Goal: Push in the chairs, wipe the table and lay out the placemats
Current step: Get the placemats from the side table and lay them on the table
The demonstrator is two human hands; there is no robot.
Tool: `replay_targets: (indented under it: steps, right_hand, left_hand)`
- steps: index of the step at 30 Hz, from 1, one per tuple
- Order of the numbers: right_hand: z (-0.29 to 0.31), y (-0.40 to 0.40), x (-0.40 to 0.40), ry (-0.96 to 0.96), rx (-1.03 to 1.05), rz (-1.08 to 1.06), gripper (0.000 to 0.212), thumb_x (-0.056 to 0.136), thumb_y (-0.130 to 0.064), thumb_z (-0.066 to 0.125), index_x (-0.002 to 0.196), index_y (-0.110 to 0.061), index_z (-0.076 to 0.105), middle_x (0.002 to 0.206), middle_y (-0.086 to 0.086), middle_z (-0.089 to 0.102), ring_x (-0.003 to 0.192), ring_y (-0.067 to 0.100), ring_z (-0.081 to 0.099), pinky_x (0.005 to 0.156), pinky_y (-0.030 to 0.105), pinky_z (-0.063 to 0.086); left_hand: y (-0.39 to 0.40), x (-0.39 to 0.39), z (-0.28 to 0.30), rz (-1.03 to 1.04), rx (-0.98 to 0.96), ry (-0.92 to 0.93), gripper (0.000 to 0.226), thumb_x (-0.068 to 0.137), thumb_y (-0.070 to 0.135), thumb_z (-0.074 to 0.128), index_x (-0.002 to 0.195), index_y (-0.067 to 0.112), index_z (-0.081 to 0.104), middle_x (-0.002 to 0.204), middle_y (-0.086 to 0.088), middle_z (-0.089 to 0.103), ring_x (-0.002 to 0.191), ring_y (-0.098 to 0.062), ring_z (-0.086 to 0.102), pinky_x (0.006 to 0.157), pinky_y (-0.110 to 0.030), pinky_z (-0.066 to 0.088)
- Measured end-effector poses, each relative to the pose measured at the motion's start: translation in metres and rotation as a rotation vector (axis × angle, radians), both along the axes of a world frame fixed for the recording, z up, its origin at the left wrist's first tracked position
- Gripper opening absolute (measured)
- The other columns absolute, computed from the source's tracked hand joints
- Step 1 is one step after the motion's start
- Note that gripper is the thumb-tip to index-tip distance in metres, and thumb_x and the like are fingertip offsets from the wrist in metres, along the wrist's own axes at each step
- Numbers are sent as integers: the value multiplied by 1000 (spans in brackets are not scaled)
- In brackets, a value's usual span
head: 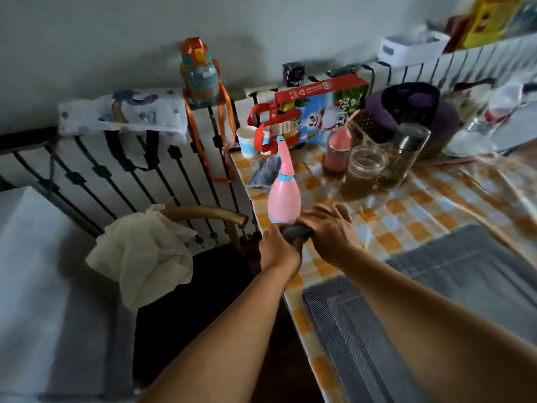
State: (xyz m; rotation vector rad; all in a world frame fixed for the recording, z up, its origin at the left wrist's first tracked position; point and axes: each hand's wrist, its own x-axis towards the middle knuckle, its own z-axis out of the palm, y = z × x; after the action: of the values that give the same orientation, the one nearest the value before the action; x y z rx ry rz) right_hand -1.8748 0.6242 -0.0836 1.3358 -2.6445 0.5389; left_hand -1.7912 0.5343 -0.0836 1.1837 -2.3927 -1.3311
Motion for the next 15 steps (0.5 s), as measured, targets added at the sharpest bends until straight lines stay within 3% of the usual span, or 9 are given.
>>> replay_targets:
  steps: [2, 4, 6, 9, 12, 15]
  right_hand:
    - [-18, 8, -7, -160, 258, -75, 50, 91, -21, 49, 139, -33, 42, 154, -5, 30, 145, 19, 19, 114, 38, 11]
    - [-33, 13, -9, -282, 495, -110, 61, 96, -26, 42, 149, -36, 15, 160, -12, 3, 148, 16, -3, 119, 45, 4]
    - [-46, 17, -4, -316, 532, -122, 66, 97, -26, 39, 150, -36, 2, 160, -13, -5, 147, 16, -8, 119, 48, 4]
    - [-45, 20, 5, -308, 469, -157, 67, 97, -26, 38, 150, -36, -1, 160, -13, -5, 147, 14, -8, 119, 45, 2]
    - [-32, 27, 17, -316, 361, -195, 65, 94, -20, 40, 150, -35, 11, 160, -11, 4, 148, 12, -1, 119, 38, 5]
    - [-23, 38, 28, -354, 166, -236, 56, 89, -19, 46, 143, -29, 35, 152, -3, 32, 141, 22, 26, 114, 39, 26]
  left_hand:
    - [1, -9, -17, -107, -54, -137, 45, 89, 30, 53, 131, 18, 44, 136, -11, 46, 127, -33, 40, 101, -39, 36]
    - [2, -10, -27, -180, -48, -236, 50, 92, 30, 46, 140, 20, 35, 146, -9, 35, 133, -34, 29, 108, -38, 29]
    - [5, -5, -34, -225, -59, -265, 52, 94, 28, 43, 143, 22, 28, 152, -6, 26, 137, -33, 23, 111, -39, 24]
    - [7, 6, -33, -216, -39, -189, 58, 90, 22, 47, 144, 27, 25, 153, -4, 21, 139, -32, 20, 113, -39, 21]
    - [24, 21, -22, -127, 74, -126, 64, 87, 21, 53, 143, 29, 23, 149, -8, 19, 136, -31, 21, 111, -38, 24]
    - [51, 38, -14, -68, 191, -106, 65, 87, 21, 56, 142, 22, 23, 145, -11, 21, 133, -33, 23, 110, -40, 27]
